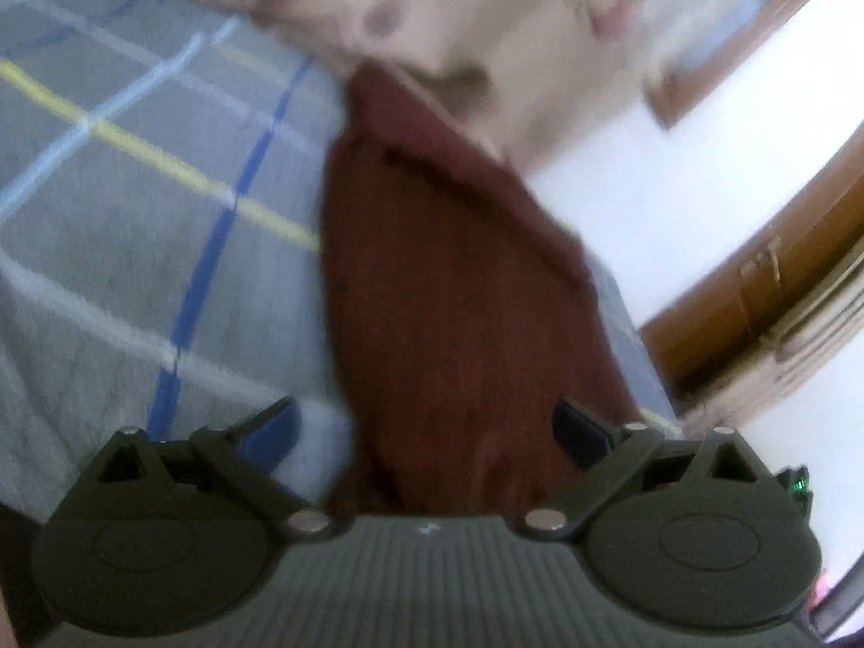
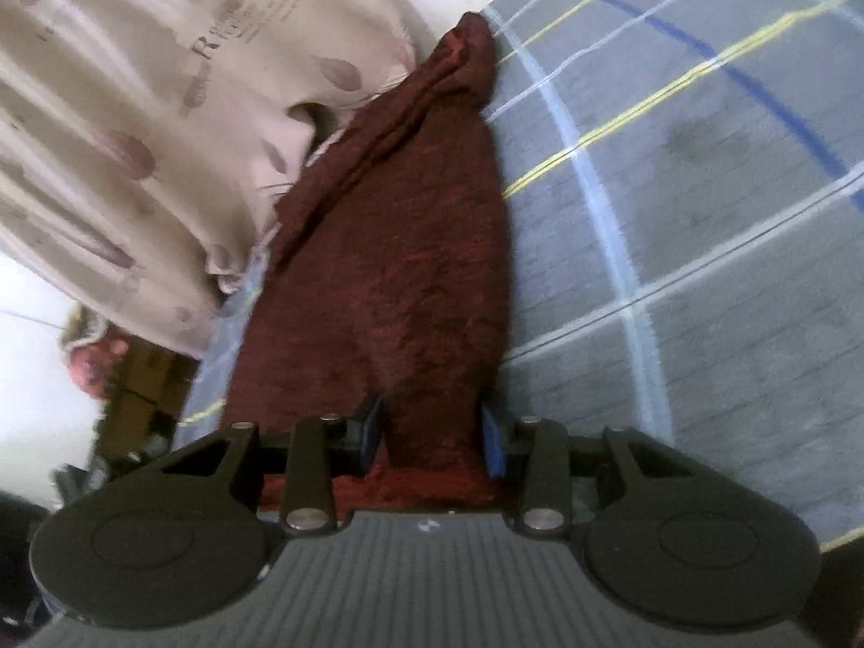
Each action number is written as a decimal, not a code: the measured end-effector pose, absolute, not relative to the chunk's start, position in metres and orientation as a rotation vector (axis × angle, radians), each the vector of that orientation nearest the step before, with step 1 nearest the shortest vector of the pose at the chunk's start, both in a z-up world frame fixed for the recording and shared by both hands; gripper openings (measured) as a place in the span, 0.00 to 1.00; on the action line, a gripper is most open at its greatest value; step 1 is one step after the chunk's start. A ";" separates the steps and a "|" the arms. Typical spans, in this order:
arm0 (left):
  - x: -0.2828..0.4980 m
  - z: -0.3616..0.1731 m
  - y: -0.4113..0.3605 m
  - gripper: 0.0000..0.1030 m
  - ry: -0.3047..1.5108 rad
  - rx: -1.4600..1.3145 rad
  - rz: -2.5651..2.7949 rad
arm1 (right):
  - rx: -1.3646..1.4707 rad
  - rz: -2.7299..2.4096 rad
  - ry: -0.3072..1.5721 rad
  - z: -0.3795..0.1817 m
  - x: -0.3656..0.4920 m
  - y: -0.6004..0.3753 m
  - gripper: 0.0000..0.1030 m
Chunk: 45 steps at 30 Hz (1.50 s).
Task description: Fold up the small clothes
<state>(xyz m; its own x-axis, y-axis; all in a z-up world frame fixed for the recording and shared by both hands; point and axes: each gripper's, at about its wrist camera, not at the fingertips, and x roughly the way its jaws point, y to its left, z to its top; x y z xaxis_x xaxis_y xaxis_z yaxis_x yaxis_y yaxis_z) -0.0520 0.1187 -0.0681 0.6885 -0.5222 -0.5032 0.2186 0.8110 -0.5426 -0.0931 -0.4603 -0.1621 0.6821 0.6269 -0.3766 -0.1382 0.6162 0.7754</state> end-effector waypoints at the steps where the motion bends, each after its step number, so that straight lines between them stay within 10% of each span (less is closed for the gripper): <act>1: -0.052 -0.067 0.116 0.98 0.682 -0.449 -0.449 | 0.783 0.485 0.699 -0.163 -0.090 -0.456 0.40; 10: -0.024 -0.080 0.100 0.92 0.754 -0.593 -0.636 | 0.835 0.536 0.672 -0.174 -0.083 -0.452 0.40; 12: -0.022 -0.080 0.092 0.51 0.781 -0.573 -0.639 | 0.860 0.556 0.679 -0.177 -0.081 -0.456 0.40; 15: -0.023 -0.082 0.089 0.23 0.787 -0.513 -0.583 | 0.861 0.569 0.690 -0.177 -0.082 -0.458 0.40; 19: -0.026 -0.086 0.097 0.22 0.793 -0.537 -0.586 | 0.874 0.577 0.674 -0.180 -0.084 -0.458 0.43; 24: -0.026 -0.088 0.108 0.33 0.784 -0.587 -0.606 | 0.836 0.623 0.673 -0.169 -0.083 -0.446 0.72; 29: -0.025 -0.092 0.109 0.58 0.754 -0.668 -0.622 | 0.832 0.564 0.694 -0.167 -0.080 -0.446 0.50; 31: -0.028 -0.087 0.102 0.55 0.736 -0.604 -0.609 | 0.837 0.541 0.697 -0.172 -0.079 -0.449 0.26; 33: -0.029 -0.083 0.096 0.13 0.739 -0.558 -0.602 | 0.841 0.538 0.686 -0.178 -0.082 -0.451 0.18; 45: -0.049 -0.053 0.114 0.12 0.627 -0.603 -0.577 | 0.833 0.602 0.483 -0.130 -0.102 -0.462 0.18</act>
